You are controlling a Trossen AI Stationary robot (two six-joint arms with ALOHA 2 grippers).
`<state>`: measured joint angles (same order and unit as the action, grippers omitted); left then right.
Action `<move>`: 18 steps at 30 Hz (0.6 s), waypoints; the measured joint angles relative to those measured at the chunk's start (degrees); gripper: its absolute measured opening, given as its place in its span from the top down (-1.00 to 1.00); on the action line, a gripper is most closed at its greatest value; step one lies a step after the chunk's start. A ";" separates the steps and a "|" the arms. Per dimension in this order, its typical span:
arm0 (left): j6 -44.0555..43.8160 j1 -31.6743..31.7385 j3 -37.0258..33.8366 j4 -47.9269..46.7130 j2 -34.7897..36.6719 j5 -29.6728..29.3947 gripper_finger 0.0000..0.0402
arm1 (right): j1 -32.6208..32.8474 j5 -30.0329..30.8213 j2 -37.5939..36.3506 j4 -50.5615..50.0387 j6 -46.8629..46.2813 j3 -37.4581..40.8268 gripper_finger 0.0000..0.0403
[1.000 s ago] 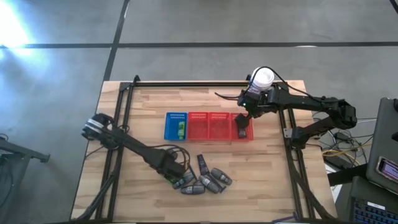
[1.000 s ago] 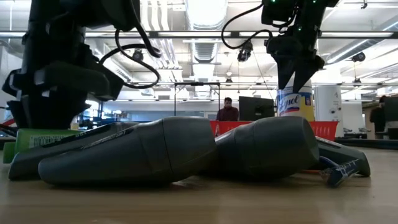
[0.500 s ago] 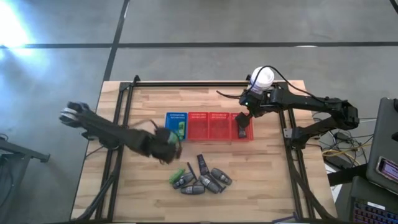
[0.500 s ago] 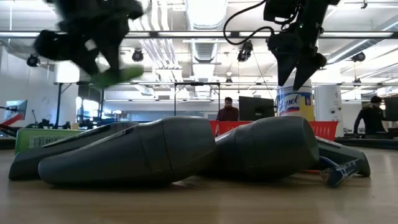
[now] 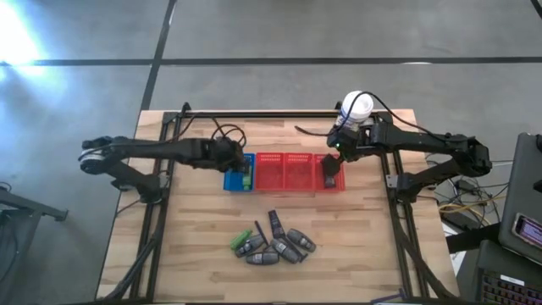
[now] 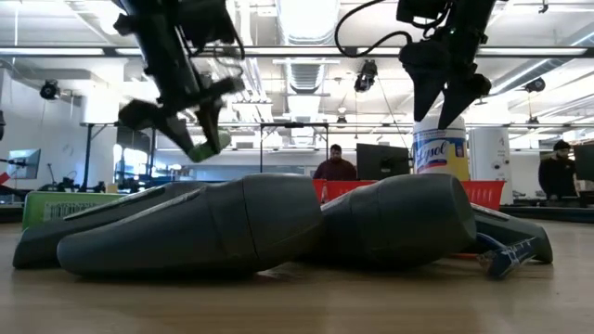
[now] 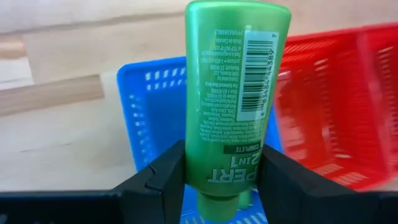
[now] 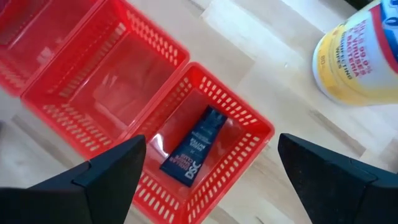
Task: Pick & Place Travel size toiletries
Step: Put the green shampoo into the blue bin, then put the gray deodorant into the middle red bin
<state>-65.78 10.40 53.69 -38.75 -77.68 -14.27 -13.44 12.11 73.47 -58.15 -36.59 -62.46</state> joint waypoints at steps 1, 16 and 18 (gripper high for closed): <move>0.20 0.32 -0.47 -0.02 -0.40 0.67 0.18 | 0.73 0.00 0.00 -0.19 -0.25 0.00 -0.81; 2.70 0.52 -2.28 1.32 -3.92 4.04 -0.22 | 20.99 -5.38 0.79 7.96 -4.83 3.68 -0.81; 4.26 0.52 -1.95 1.21 -3.01 3.33 -0.24 | 23.58 -5.98 2.00 11.31 -6.85 4.65 -0.81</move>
<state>-61.53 10.92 51.73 -37.53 -80.69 -10.95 10.14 6.13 75.48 -46.85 -43.43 -57.80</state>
